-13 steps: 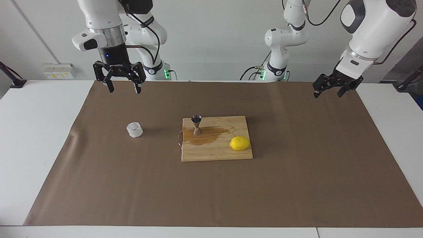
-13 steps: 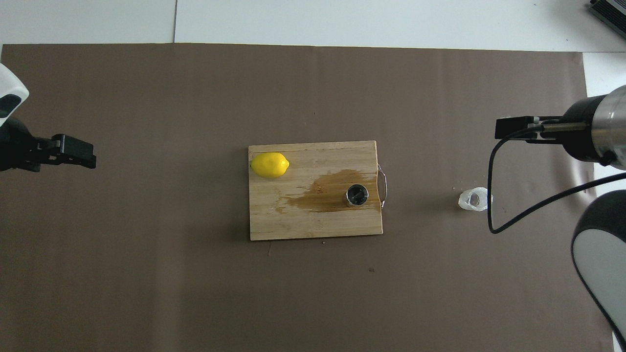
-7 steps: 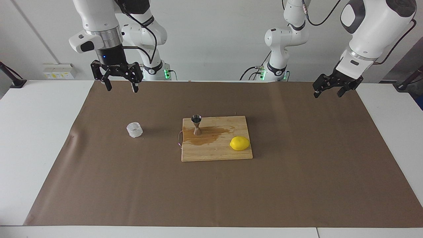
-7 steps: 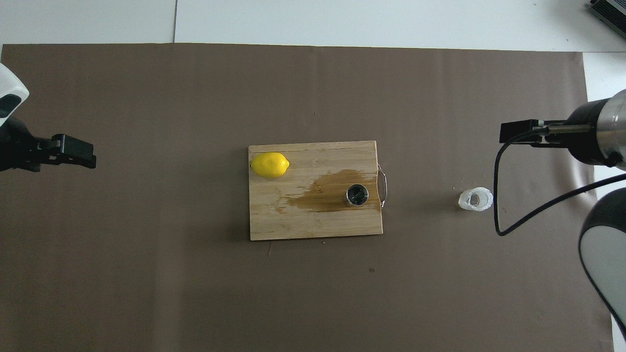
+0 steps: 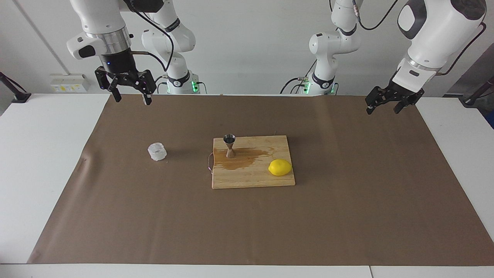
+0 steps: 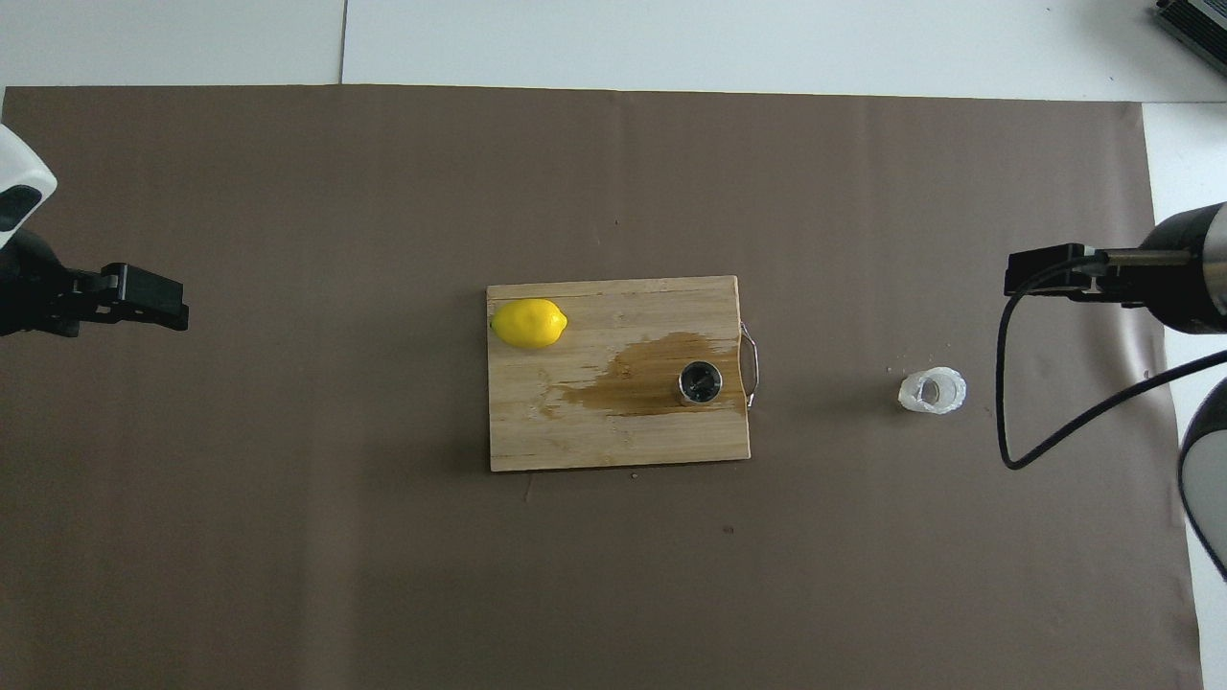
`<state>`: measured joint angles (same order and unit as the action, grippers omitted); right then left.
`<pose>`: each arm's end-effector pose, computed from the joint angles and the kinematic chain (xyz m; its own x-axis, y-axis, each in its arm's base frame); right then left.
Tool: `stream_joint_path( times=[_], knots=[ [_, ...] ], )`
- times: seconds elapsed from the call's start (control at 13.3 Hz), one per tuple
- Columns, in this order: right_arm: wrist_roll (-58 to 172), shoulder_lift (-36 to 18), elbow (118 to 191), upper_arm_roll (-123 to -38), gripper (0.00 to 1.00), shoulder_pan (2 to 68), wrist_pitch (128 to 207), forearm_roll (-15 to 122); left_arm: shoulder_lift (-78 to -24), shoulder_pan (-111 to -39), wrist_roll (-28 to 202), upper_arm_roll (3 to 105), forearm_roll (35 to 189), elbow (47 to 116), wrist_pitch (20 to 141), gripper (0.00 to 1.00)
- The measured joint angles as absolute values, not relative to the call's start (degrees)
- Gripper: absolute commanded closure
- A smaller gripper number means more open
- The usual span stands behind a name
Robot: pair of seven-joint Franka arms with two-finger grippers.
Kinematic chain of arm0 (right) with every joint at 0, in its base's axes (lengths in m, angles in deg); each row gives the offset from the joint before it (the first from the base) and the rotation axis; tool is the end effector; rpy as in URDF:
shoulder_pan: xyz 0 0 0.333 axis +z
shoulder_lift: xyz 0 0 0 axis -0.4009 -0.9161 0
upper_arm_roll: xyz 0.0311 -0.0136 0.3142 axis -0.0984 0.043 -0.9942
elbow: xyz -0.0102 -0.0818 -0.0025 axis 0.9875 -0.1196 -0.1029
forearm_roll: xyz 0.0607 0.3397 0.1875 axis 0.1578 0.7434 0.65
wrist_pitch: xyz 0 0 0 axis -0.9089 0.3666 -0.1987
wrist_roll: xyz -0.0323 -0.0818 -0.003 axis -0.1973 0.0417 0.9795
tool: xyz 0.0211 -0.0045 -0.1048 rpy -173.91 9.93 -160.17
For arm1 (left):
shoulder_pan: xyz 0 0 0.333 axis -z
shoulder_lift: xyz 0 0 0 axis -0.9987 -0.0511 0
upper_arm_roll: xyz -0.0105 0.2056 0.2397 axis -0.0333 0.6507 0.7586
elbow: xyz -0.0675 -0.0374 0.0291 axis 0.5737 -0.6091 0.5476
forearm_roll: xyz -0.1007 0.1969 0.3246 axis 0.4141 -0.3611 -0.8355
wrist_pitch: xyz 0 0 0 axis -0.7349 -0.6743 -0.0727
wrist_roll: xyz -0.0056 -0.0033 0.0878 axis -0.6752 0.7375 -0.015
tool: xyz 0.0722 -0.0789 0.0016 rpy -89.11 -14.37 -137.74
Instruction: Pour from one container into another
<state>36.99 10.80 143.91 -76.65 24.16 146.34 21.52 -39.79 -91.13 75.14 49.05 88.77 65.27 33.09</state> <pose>0.5383 0.0349 0.6539 0.9811 -0.1391 0.1346 -0.1406 -0.9901 0.0017 0.5483 -0.0427 0.6068 0.9995 -0.0064 -0.0297 -0.0057 -0.9997 0.0252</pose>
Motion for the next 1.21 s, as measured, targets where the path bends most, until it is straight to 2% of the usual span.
stream_joint_path(
  times=[0.6,1.21],
  knots=[
    [41.0,10.7,144.2,-73.8,0.00,25.1,142.4,21.3,-39.8,-91.1,75.1,49.1,88.8,65.3,33.1,0.00],
    [43.3,9.5,143.0,-70.8,0.00,25.3,142.4,21.3,-39.8,-91.1,75.1,49.1,88.8,65.3,33.1,0.00]
  ],
)
